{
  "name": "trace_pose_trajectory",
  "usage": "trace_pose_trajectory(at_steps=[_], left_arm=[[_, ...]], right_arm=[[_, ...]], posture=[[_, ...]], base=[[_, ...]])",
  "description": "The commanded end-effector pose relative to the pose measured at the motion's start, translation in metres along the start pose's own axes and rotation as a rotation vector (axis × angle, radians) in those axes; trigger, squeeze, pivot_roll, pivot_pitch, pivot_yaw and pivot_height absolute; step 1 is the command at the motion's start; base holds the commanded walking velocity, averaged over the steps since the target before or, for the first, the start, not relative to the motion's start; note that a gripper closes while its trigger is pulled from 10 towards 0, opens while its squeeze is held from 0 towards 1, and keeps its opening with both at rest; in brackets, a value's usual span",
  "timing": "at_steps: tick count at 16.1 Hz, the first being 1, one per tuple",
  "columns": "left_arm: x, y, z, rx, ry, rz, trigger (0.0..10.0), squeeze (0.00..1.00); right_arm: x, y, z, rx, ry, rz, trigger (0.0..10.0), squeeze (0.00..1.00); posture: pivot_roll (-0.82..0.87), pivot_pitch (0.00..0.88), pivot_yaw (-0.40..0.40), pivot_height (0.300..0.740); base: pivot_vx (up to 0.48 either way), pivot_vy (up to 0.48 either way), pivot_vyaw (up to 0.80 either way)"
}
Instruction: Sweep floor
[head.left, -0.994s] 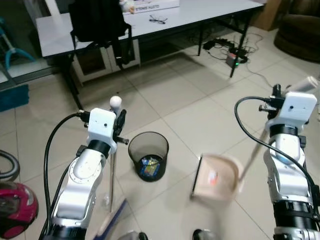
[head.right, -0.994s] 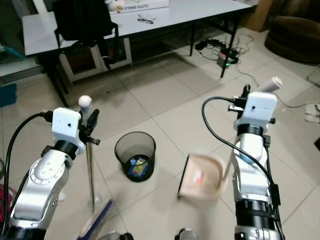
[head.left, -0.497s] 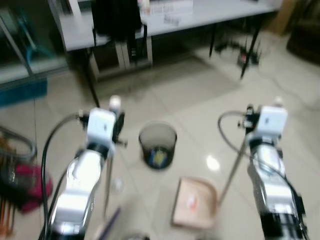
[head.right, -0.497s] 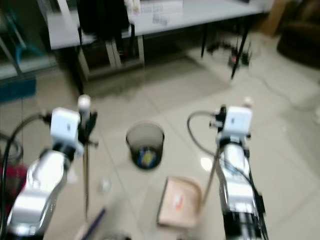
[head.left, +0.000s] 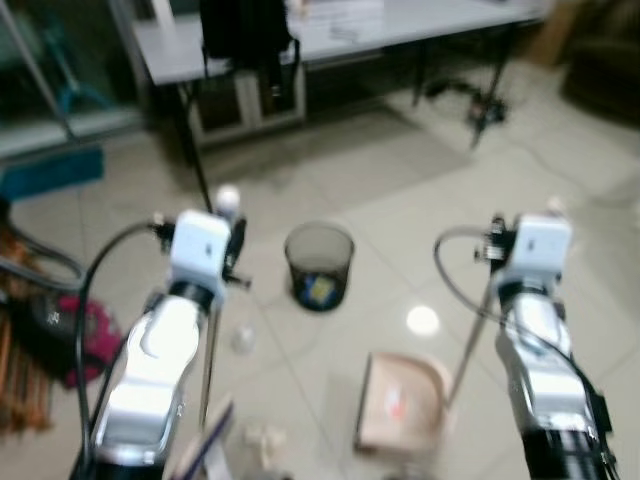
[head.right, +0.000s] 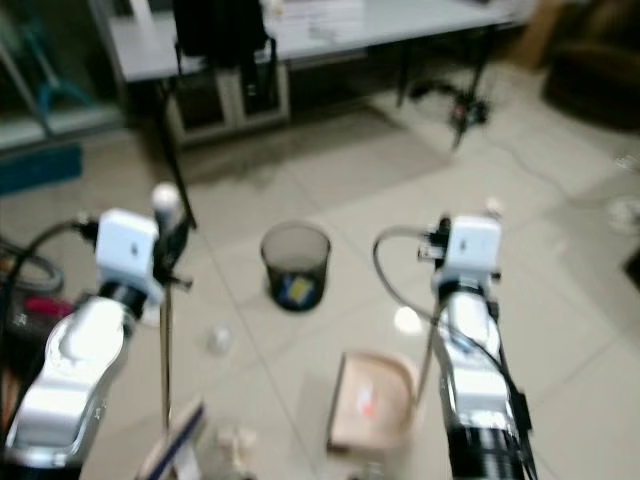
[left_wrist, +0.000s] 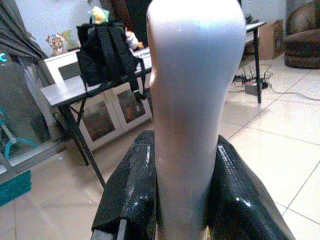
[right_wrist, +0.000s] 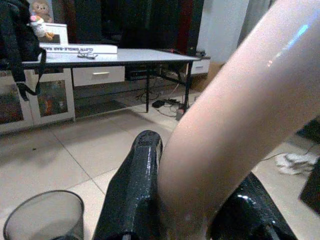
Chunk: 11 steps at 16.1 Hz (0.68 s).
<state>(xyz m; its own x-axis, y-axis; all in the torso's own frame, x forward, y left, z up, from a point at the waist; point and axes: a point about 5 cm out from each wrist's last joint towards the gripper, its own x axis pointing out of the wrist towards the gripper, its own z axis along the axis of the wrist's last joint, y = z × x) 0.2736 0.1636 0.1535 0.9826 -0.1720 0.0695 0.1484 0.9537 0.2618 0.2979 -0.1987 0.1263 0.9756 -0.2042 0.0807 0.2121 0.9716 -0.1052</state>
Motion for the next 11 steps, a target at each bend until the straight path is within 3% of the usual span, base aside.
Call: trace_pose_trajectory(at_steps=[1, 5, 11], left_arm=[[0.001, -0.001, 0.007, 0.013, -0.026, -0.003, 10.0, 0.00], [-0.001, -0.004, 0.000, -0.006, 0.000, 0.005, 10.0, 0.00], [-0.002, -0.014, -0.009, -0.047, 0.036, -0.007, 10.0, 0.00]], right_arm=[[0.001, 0.002, 0.008, 0.004, -0.027, 0.005, 10.0, 0.00], [-0.004, 0.012, -0.003, 0.020, 0.031, 0.038, 10.0, 0.00], [-0.009, 0.021, -0.010, 0.015, 0.090, 0.109, 10.0, 0.00]], posture=[[-0.03, 0.009, 0.048, 0.740], [-0.02, 0.010, 0.047, 0.740], [-0.03, 0.011, 0.047, 0.740]], base=[[-0.262, 0.000, 0.00], [-0.254, 0.000, 0.00], [0.000, 0.000, 0.00]])
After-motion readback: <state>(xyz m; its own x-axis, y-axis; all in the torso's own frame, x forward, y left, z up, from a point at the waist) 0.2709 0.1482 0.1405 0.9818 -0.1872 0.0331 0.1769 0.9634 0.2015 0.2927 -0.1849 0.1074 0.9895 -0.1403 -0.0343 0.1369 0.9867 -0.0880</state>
